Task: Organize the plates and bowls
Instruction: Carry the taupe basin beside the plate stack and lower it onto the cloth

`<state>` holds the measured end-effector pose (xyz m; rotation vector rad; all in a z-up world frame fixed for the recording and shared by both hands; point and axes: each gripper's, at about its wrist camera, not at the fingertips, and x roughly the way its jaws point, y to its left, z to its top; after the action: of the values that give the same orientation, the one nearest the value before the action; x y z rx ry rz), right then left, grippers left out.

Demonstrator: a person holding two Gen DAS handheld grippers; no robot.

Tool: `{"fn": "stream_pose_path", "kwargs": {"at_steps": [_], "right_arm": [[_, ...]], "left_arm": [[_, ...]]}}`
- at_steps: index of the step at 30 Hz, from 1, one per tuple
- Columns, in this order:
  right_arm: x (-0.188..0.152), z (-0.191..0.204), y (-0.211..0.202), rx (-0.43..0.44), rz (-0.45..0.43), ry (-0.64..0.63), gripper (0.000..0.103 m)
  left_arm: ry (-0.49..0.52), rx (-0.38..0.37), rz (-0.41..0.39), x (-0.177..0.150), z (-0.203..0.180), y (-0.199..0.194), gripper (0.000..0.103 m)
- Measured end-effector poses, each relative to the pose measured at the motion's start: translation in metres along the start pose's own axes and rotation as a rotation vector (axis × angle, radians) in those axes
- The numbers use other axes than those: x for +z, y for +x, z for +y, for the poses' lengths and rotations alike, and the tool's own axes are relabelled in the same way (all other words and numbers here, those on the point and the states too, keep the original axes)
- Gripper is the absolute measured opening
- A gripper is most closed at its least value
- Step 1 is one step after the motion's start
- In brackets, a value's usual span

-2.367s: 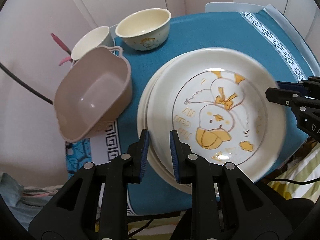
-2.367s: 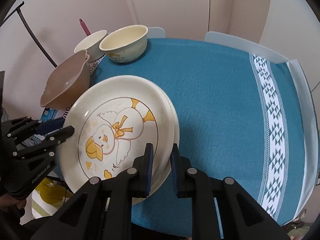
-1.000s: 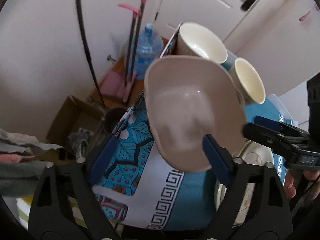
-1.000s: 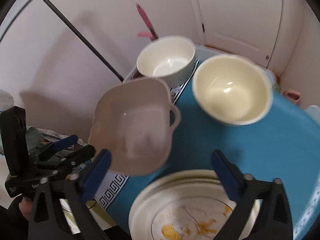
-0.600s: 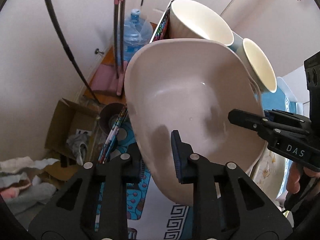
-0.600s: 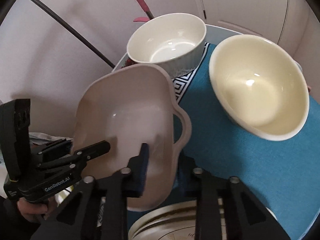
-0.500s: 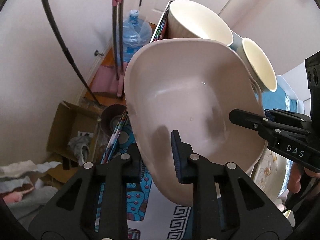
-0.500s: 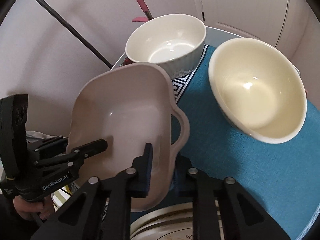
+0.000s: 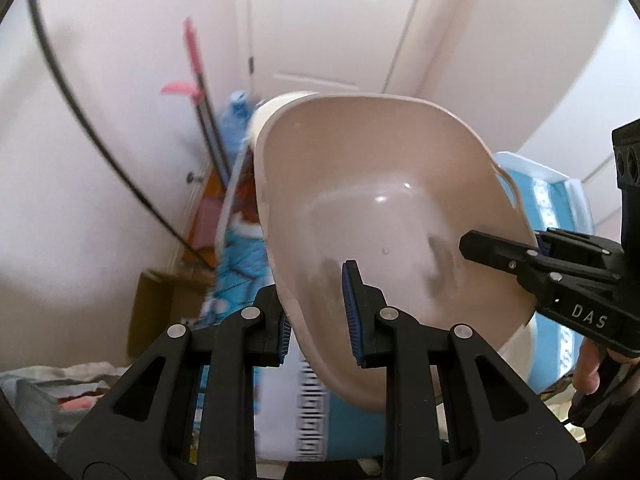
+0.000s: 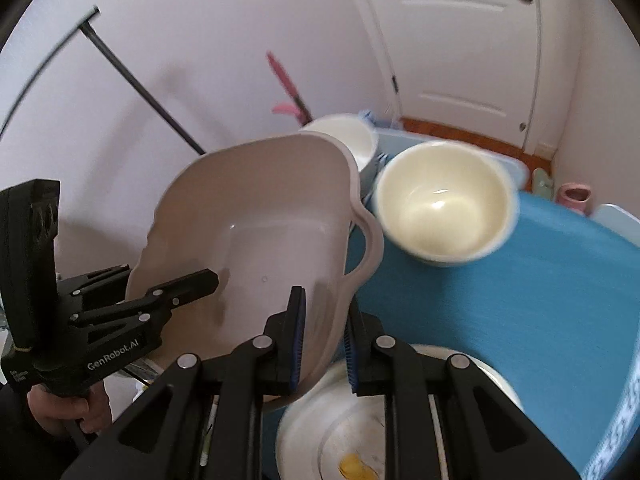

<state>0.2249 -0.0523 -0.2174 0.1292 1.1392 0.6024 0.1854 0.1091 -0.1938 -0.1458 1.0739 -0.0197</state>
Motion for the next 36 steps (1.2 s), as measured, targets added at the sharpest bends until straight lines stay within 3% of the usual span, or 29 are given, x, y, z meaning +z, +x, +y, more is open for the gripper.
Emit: {"fn": "stream_pose_path", "kwargs": {"at_steps": [8, 17, 21, 26, 36], "right_arm": [[-0.060, -0.061, -0.102, -0.119, -0.093, 0.099, 0.017], [-0.140, -0.164, -0.184, -0.272, -0.109, 0.242, 0.017], [-0.171, -0.203, -0.194, -0.297, -0.090, 0.300, 0.017], [-0.196, -0.244, -0.177, -0.300, -0.073, 0.363, 0.017], [-0.221, -0.274, -0.164, -0.270, -0.061, 0.396, 0.016]], "left_arm": [[0.126, -0.119, -0.011, -0.014, -0.118, -0.010, 0.021], [0.251, -0.264, 0.059, -0.054, -0.258, 0.026, 0.021], [0.278, -0.294, 0.116, -0.072, -0.297, 0.055, 0.021], [0.312, -0.290, 0.168, -0.090, -0.325, 0.088, 0.021], [0.353, -0.255, 0.190, -0.102, -0.347, 0.121, 0.021]]}}
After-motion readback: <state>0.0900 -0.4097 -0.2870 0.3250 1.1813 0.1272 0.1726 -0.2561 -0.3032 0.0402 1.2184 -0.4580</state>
